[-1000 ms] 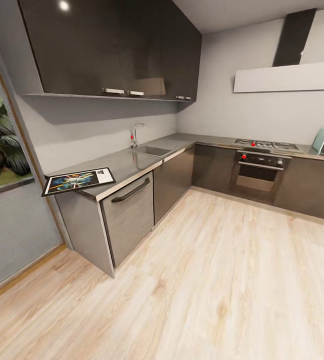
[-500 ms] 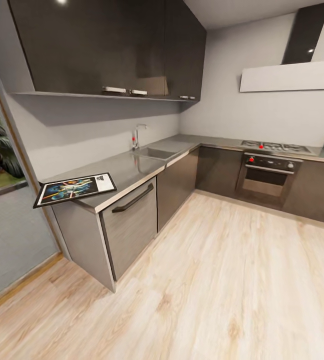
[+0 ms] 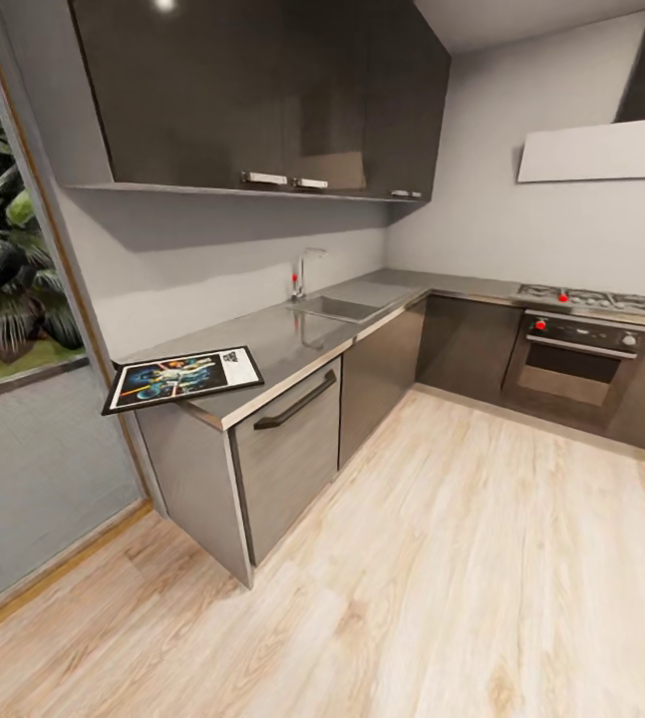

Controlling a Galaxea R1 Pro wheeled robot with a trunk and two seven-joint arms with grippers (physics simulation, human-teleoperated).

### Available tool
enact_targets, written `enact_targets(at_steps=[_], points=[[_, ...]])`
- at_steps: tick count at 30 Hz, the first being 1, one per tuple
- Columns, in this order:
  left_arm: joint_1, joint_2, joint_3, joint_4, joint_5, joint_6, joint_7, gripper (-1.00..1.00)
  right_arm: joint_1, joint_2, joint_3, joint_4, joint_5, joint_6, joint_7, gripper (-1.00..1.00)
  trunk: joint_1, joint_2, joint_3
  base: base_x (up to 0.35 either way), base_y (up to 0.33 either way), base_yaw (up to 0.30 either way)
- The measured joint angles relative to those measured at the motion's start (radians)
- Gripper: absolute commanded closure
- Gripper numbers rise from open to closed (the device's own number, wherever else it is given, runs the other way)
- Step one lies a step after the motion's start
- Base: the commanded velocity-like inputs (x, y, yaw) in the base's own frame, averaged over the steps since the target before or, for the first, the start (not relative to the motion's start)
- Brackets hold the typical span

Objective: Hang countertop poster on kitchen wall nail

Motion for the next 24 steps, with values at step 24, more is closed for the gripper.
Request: enact_targets(at_steps=[24], points=[[0.0, 0.0, 0.001, 0.0, 0.0, -0.001, 0.0, -1.0, 0.0, -0.003, -0.001, 0.0, 0.0, 0.001, 0.001, -1.0, 0.0, 0.0, 0.0, 0.103, 0.06, 0.006]])
